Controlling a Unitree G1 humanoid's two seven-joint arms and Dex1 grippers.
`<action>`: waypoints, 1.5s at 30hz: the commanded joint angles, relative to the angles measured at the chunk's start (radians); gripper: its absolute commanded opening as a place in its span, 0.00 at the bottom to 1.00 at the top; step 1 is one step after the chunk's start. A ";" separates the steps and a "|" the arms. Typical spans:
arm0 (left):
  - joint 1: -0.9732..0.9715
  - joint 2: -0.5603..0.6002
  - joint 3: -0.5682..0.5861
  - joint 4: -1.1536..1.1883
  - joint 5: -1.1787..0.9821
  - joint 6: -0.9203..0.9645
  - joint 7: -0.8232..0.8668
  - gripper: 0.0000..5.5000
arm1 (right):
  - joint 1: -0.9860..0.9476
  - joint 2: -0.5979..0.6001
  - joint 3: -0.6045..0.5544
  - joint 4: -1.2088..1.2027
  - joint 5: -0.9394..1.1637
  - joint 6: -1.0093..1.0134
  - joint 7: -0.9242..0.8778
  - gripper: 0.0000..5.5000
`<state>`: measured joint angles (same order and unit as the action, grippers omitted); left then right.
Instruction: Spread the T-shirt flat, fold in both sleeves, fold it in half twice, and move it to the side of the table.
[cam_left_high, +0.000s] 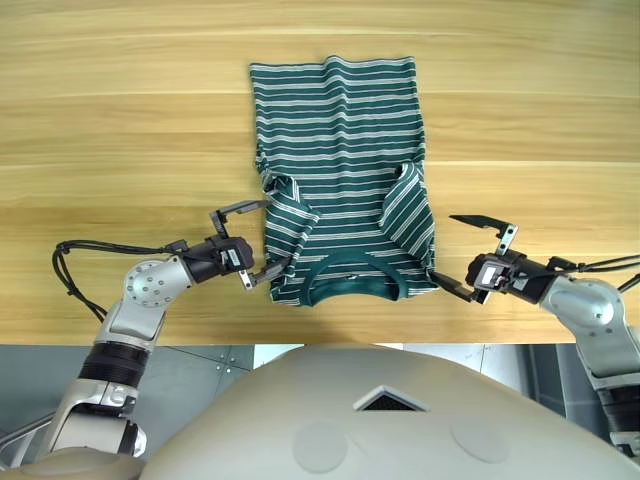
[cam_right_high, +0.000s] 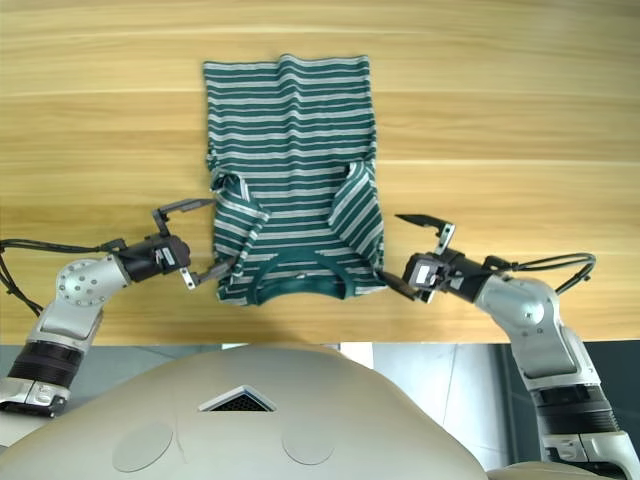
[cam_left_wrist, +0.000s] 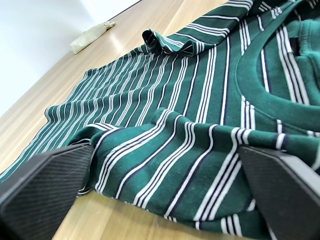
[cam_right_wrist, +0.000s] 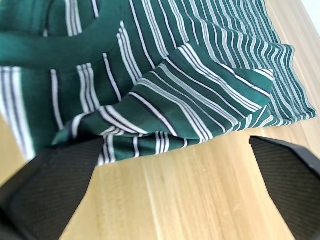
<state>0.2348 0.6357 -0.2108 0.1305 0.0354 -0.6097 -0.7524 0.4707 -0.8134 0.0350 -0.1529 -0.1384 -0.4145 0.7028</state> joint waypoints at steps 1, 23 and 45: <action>-0.008 0.007 0.001 -0.004 0.005 0.005 0.002 0.98 | -0.024 -0.001 -0.043 -0.010 0.029 0.009 -0.016 0.98; 0.003 0.009 0.003 -0.013 0.007 0.009 0.006 0.98 | -0.094 0.014 0.073 0.049 -0.039 0.031 0.004 0.98; 0.001 0.060 0.041 -0.071 -0.150 -0.031 -0.082 0.98 | -0.158 0.078 -0.024 -0.049 0.226 -0.011 -0.013 0.98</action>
<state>0.2361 0.6694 -0.1818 0.0758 -0.0875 -0.6163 -0.8043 0.3325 -0.7448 0.0377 -0.1761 0.0486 -0.4222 0.6870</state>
